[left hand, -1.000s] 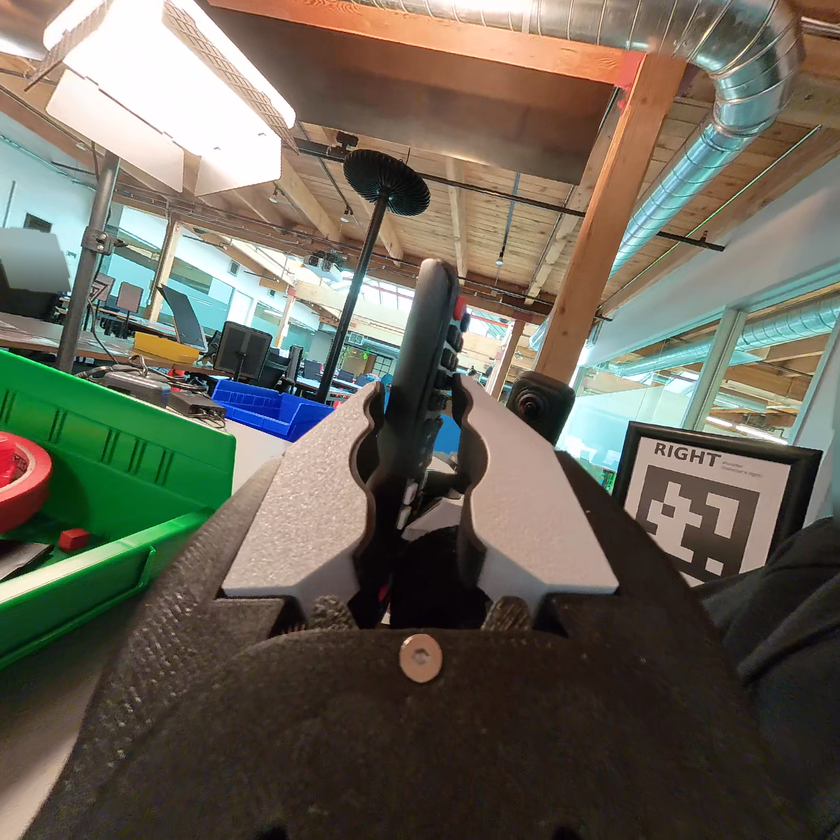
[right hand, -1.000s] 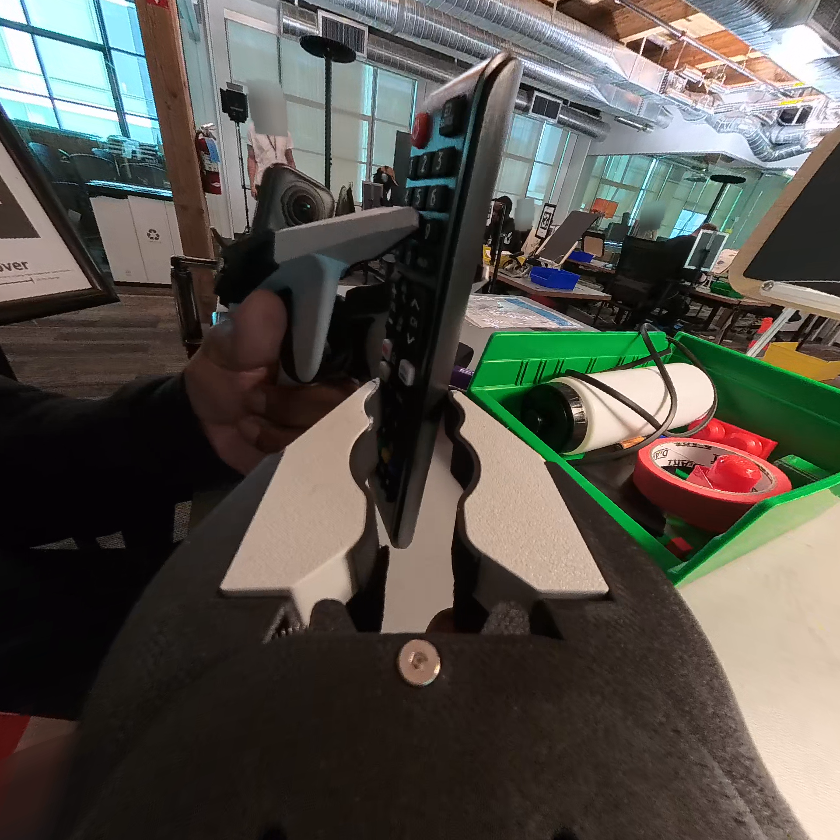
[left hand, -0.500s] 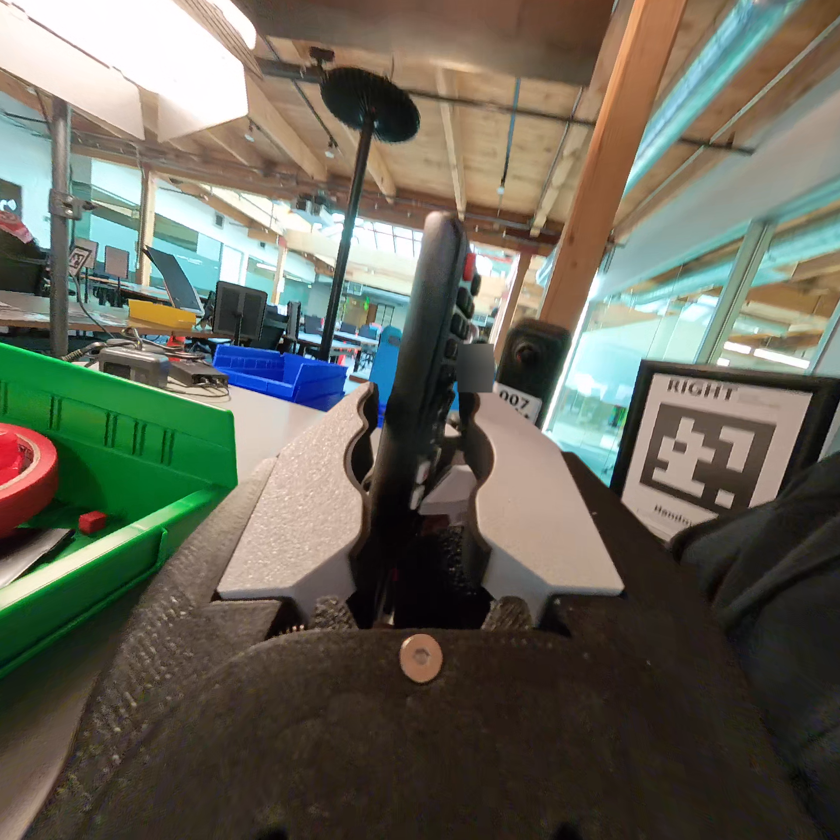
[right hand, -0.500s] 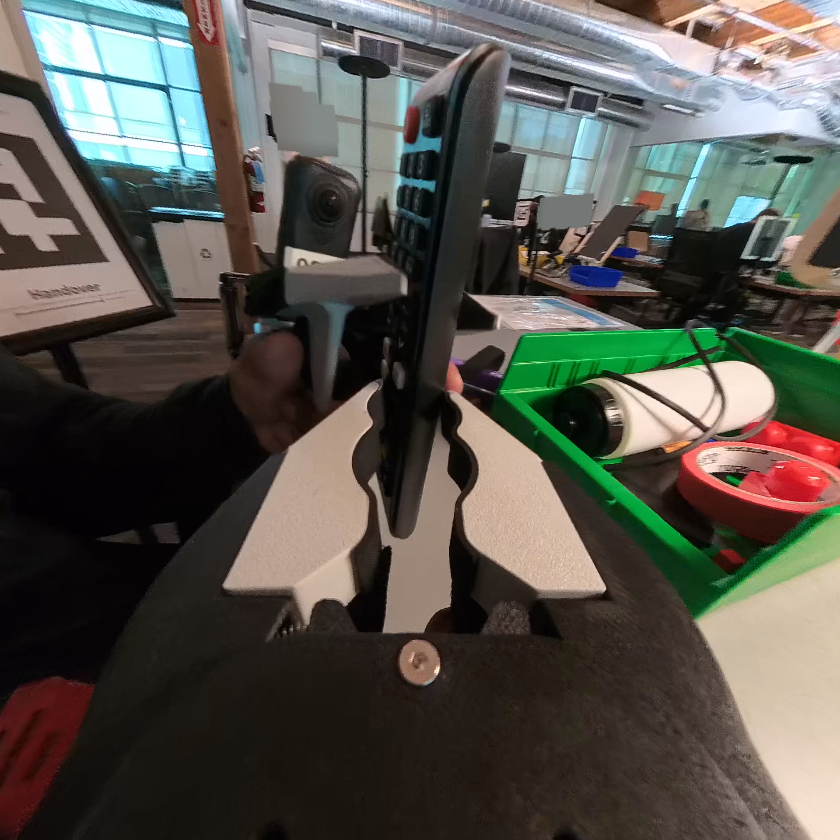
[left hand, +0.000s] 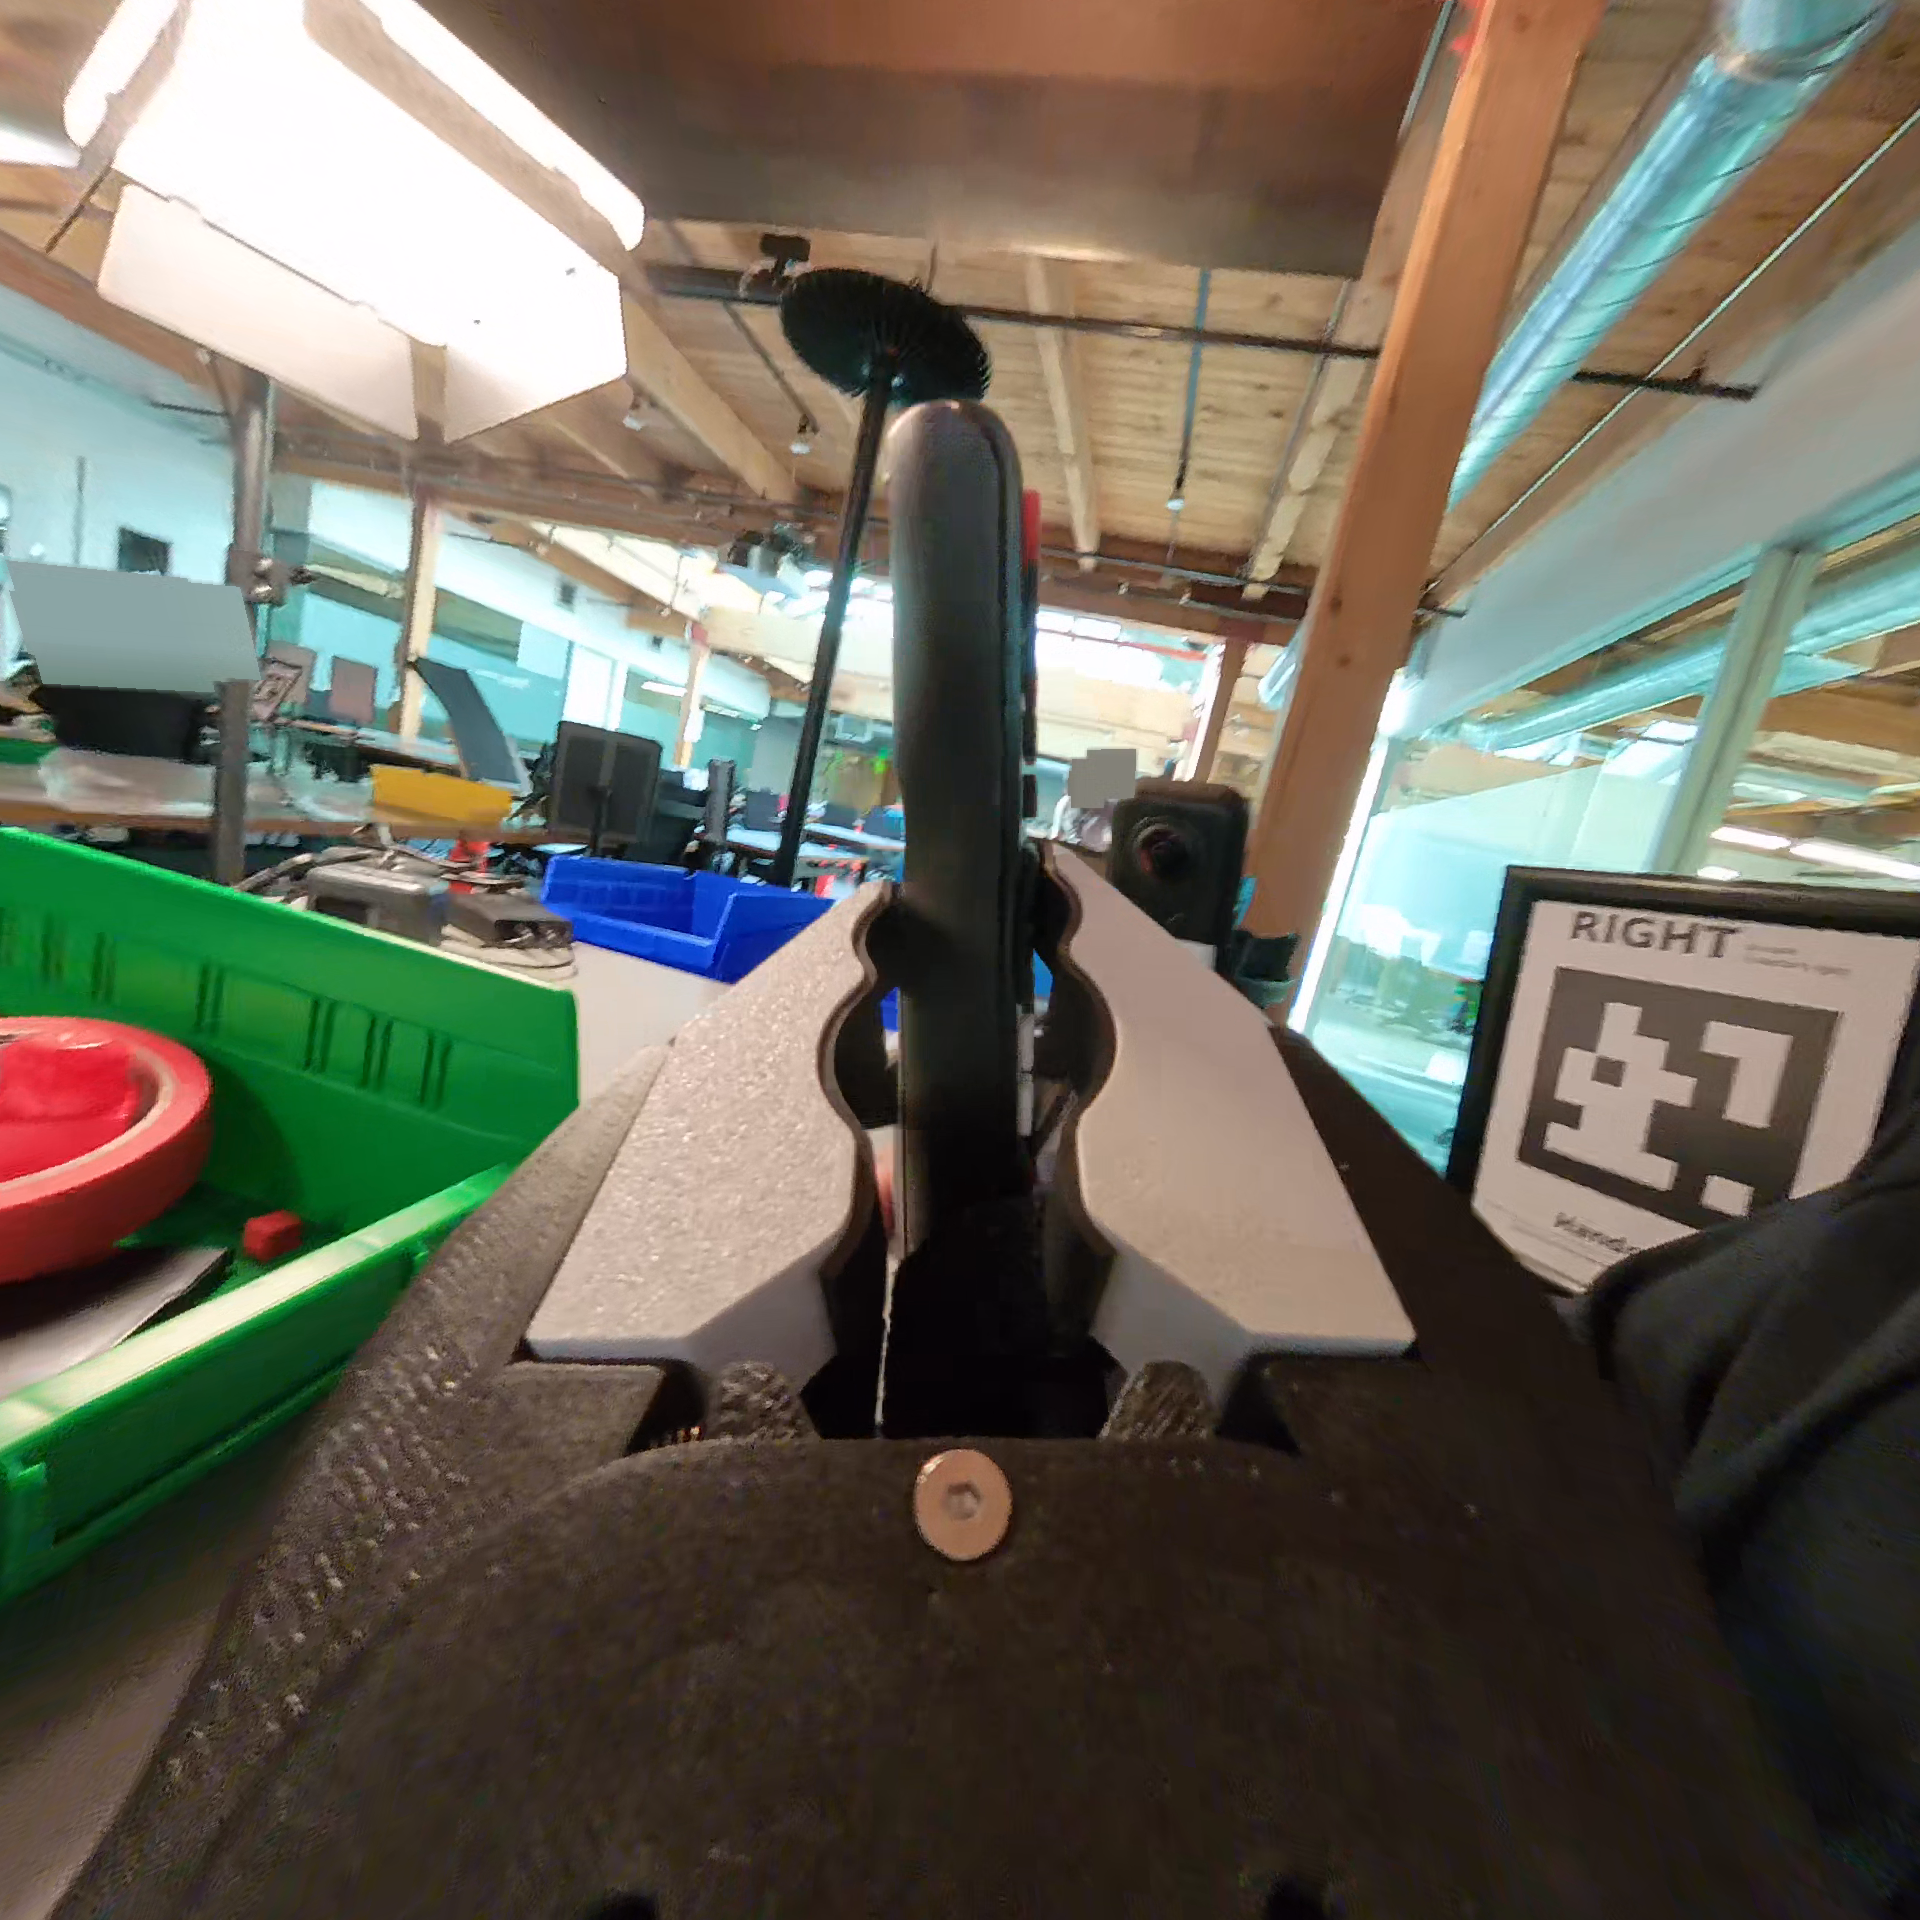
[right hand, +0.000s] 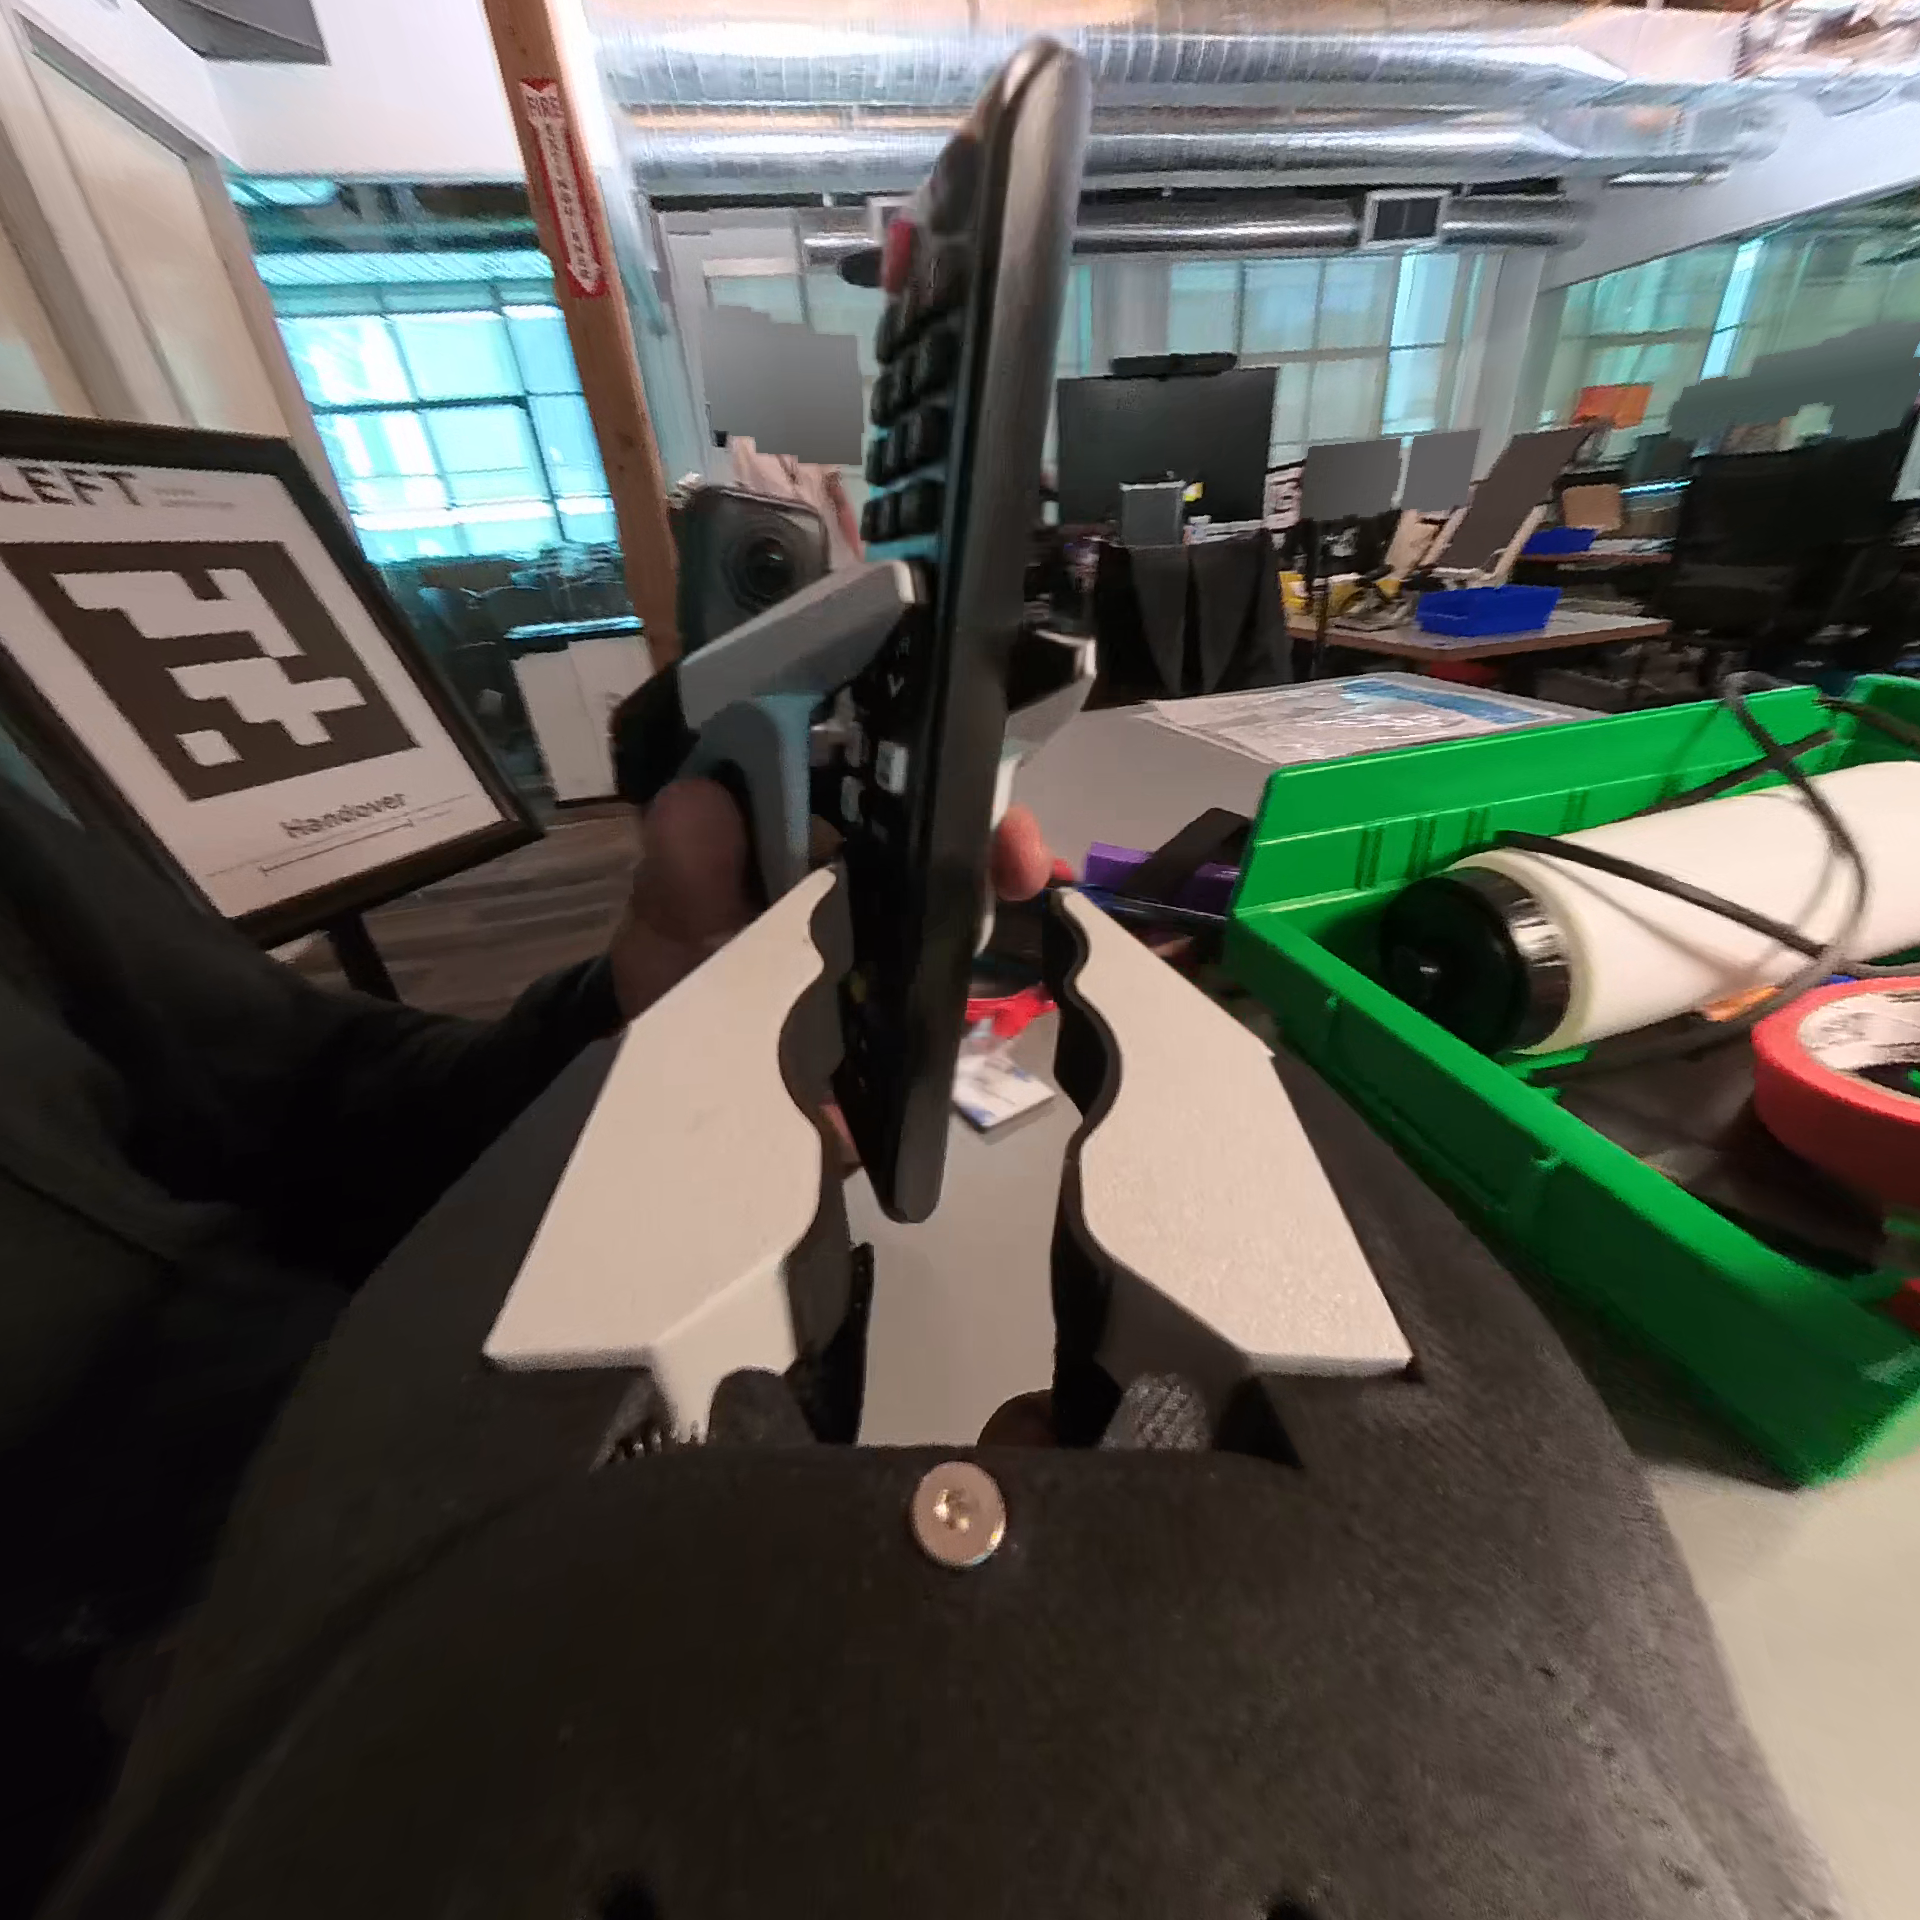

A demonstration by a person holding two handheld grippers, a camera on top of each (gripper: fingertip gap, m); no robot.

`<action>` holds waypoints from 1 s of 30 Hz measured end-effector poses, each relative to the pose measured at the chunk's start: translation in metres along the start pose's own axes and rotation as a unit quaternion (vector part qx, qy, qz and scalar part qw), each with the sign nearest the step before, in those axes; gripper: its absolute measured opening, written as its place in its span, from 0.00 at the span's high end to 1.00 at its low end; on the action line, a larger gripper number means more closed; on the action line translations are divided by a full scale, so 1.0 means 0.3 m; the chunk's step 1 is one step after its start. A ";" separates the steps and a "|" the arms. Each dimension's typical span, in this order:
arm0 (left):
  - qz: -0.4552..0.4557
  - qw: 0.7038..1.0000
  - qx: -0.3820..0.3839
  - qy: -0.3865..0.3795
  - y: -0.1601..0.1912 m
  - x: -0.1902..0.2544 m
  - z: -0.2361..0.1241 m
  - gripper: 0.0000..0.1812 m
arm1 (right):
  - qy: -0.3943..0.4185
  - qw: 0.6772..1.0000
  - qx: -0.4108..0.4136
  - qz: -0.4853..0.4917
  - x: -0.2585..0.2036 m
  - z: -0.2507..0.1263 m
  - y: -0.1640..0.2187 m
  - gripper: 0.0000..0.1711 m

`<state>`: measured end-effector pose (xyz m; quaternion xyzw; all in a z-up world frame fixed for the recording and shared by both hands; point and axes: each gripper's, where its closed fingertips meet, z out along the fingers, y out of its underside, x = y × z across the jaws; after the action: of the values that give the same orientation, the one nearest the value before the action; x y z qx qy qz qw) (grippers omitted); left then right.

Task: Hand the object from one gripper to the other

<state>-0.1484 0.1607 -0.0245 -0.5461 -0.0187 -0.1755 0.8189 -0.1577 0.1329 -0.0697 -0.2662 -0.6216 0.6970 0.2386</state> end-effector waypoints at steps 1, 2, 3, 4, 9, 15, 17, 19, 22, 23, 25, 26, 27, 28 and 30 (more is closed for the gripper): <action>-0.013 1.000 0.008 0.012 -0.008 0.009 -0.002 0.86 | -0.021 1.000 0.001 0.012 -0.020 0.002 0.000 0.83; -0.031 0.999 0.013 0.024 -0.013 0.016 -0.004 0.85 | -0.035 0.999 0.004 0.020 -0.033 0.003 -0.002 0.86; -0.049 0.998 0.014 0.037 -0.015 0.023 -0.005 0.85 | -0.039 0.999 0.006 0.022 -0.036 0.003 -0.004 0.86; -0.063 0.997 0.014 0.047 -0.016 0.029 -0.005 0.85 | -0.038 0.999 0.005 0.020 -0.036 0.002 -0.004 0.86; -0.065 0.997 -0.007 0.048 0.010 0.034 0.004 0.79 | -0.041 0.997 0.041 0.041 -0.024 -0.021 -0.047 0.86; -0.037 0.998 -0.024 0.047 0.023 0.035 0.001 0.86 | -0.043 0.996 0.061 0.051 -0.023 -0.027 -0.066 0.86; -0.038 0.999 -0.007 0.039 0.003 0.025 -0.006 0.86 | -0.053 0.995 0.060 0.066 -0.026 -0.026 -0.064 0.80; -0.053 0.998 0.008 0.043 -0.016 0.022 -0.012 0.86 | -0.061 0.995 0.038 0.074 -0.033 -0.015 -0.039 0.80; -0.069 0.996 0.013 0.050 -0.021 0.024 -0.014 0.86 | -0.059 0.997 0.014 0.053 -0.043 -0.005 -0.013 0.85; -0.067 0.996 0.012 0.050 -0.019 0.025 -0.012 0.86 | -0.057 0.997 0.015 0.053 -0.039 -0.007 -0.015 0.85; -0.064 0.997 0.015 0.041 -0.017 0.020 -0.008 0.85 | -0.048 0.996 0.032 0.061 -0.021 -0.019 -0.035 0.86; -0.067 0.997 0.009 0.038 -0.010 0.016 -0.006 0.83 | -0.046 0.996 0.047 0.068 -0.013 -0.027 -0.051 0.86; -0.075 0.996 0.001 0.039 0.000 0.013 -0.003 0.81 | -0.047 0.994 0.059 0.076 -0.008 -0.035 -0.065 0.86; -0.083 0.996 -0.009 0.045 0.011 0.018 0.001 0.81 | -0.047 0.994 0.067 0.079 -0.005 -0.041 -0.074 0.86; -0.086 0.994 -0.033 0.051 0.040 0.026 0.006 0.85 | -0.045 0.993 0.082 0.075 -0.004 -0.048 -0.090 0.86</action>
<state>-0.1372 0.1644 -0.0325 -0.5592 -0.0179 -0.2736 0.7824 -0.1472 0.1458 -0.0441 -0.2603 -0.5507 0.7728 0.1784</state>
